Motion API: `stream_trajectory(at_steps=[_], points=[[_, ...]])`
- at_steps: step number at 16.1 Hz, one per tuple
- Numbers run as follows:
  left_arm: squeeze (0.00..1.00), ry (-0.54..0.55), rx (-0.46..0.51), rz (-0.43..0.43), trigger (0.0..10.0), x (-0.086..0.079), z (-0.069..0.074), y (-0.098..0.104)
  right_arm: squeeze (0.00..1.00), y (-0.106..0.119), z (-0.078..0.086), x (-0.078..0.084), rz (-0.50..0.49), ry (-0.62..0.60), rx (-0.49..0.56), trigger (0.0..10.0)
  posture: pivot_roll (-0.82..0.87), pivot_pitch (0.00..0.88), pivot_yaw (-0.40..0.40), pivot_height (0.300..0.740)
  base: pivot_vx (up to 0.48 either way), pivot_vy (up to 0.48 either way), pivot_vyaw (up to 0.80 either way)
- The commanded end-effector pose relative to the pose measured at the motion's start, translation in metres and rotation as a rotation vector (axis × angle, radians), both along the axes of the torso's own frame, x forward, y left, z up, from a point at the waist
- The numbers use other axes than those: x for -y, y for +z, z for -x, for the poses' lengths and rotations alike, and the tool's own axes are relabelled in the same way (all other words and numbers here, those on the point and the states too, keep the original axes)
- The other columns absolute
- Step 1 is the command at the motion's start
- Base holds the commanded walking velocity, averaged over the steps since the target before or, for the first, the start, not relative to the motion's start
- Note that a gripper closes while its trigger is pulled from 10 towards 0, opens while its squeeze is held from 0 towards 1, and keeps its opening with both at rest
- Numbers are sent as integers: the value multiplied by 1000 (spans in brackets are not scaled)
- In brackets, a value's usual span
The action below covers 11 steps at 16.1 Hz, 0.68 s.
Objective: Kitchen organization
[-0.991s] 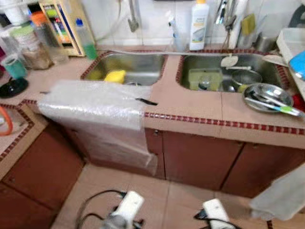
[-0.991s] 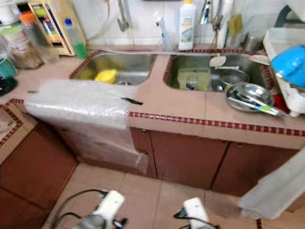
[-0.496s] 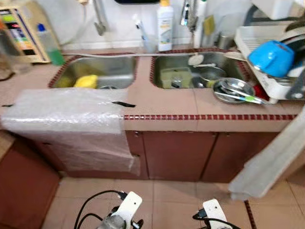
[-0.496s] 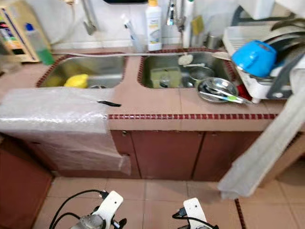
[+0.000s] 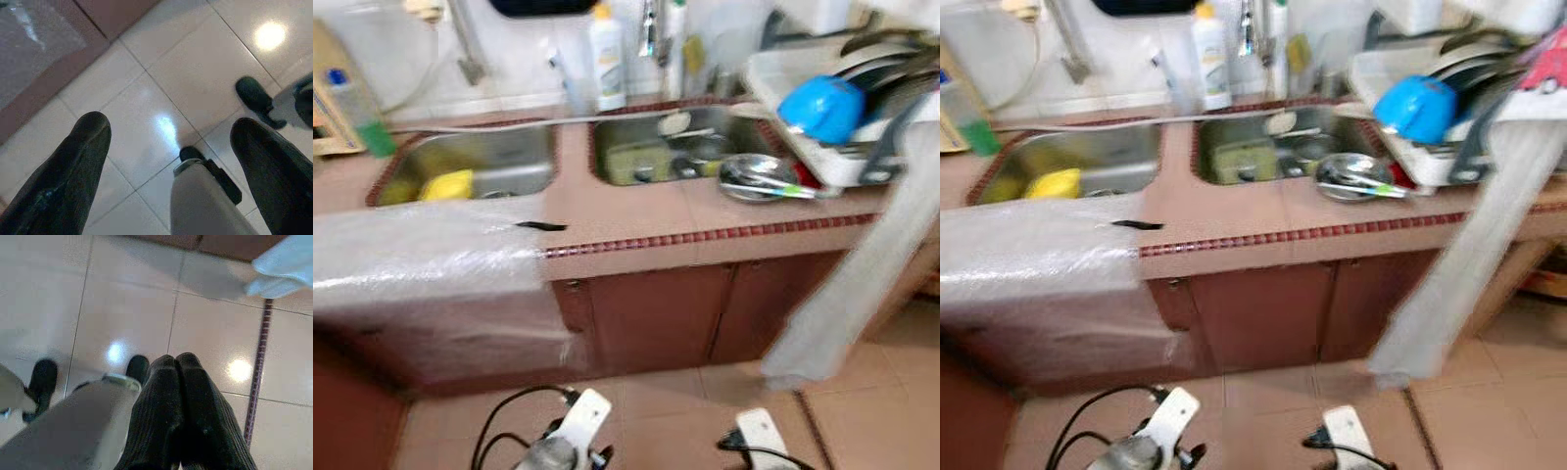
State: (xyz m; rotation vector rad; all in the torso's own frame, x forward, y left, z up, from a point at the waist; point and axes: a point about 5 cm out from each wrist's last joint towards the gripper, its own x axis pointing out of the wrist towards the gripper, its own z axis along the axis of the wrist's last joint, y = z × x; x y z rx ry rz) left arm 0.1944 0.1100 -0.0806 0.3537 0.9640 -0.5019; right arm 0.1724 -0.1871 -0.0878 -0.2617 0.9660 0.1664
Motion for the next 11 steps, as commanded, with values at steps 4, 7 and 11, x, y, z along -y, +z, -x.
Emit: stream_trajectory(at_steps=[4,7,11], points=[[0,-1,-9,-22,10000,-5,2,-2,0,-2,4,-6,-10,10,-14,10000,-59,0,116,740,0,0,-736],[0,0,3,-30,10000,-7,1,-1,0,-3,4,-7,-16,14,-14,10000,-55,0,114,740,0,0,-138],[0,2,6,-36,10000,-7,0,-1,0,-2,4,-7,-13,26,-13,10000,-51,0,111,740,0,0,0]])
